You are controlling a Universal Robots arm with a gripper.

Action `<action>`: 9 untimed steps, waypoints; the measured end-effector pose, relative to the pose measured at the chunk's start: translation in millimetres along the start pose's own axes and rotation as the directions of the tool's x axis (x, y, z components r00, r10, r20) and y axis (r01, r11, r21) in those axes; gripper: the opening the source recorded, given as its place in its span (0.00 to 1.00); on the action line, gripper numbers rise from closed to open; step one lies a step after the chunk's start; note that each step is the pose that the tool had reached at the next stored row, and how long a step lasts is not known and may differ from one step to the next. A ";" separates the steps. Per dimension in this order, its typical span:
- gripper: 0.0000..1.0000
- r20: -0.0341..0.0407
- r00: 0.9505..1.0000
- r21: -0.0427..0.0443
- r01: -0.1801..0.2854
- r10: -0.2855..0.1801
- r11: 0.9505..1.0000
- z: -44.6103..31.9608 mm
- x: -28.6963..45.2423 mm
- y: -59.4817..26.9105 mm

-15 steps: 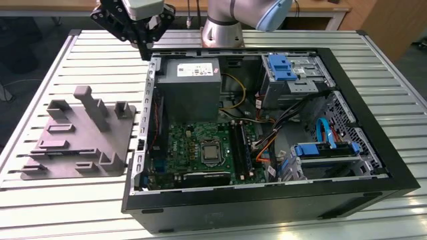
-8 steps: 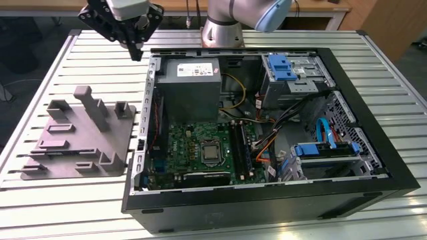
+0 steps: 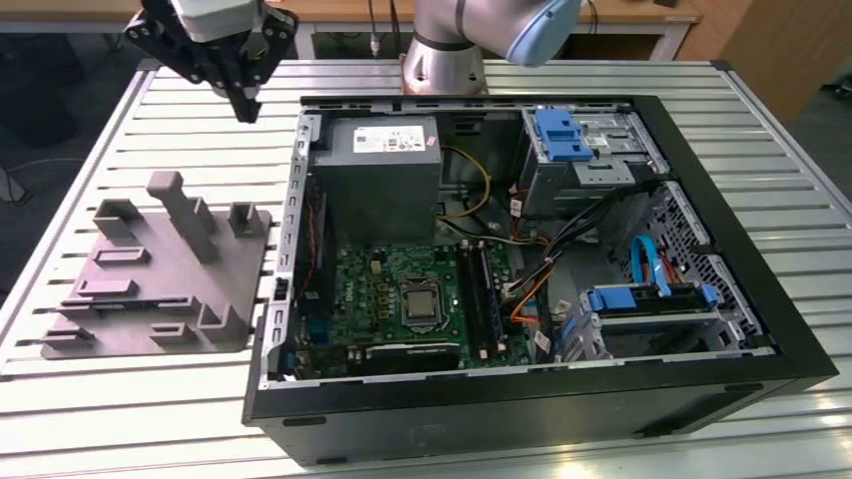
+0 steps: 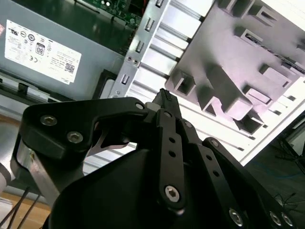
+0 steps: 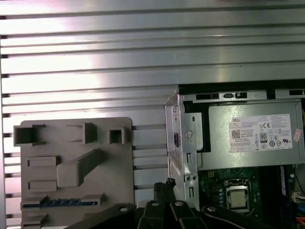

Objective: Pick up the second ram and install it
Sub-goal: 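Reach for the second ram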

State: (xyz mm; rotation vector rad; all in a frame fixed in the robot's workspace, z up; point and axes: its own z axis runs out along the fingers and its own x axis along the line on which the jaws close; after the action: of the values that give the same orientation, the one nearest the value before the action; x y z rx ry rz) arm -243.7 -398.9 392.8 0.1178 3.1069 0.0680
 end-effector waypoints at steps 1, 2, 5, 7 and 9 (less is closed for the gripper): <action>0.11 0.000 1.000 0.000 0.000 0.000 1.000 -0.1 2.5 -0.2; 0.11 0.000 1.000 0.000 0.000 0.000 1.000 -0.1 4.8 -0.4; 0.11 0.000 1.000 0.000 0.000 0.000 1.000 -0.2 11.9 -0.9; 0.11 0.000 1.000 0.000 0.000 0.000 1.000 -0.3 16.3 -1.2; 0.11 0.000 1.000 0.000 0.000 0.000 1.000 -0.4 20.7 -1.6</action>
State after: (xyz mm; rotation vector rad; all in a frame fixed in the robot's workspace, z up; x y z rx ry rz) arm -264.5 -399.0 392.5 0.1176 3.1069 0.0678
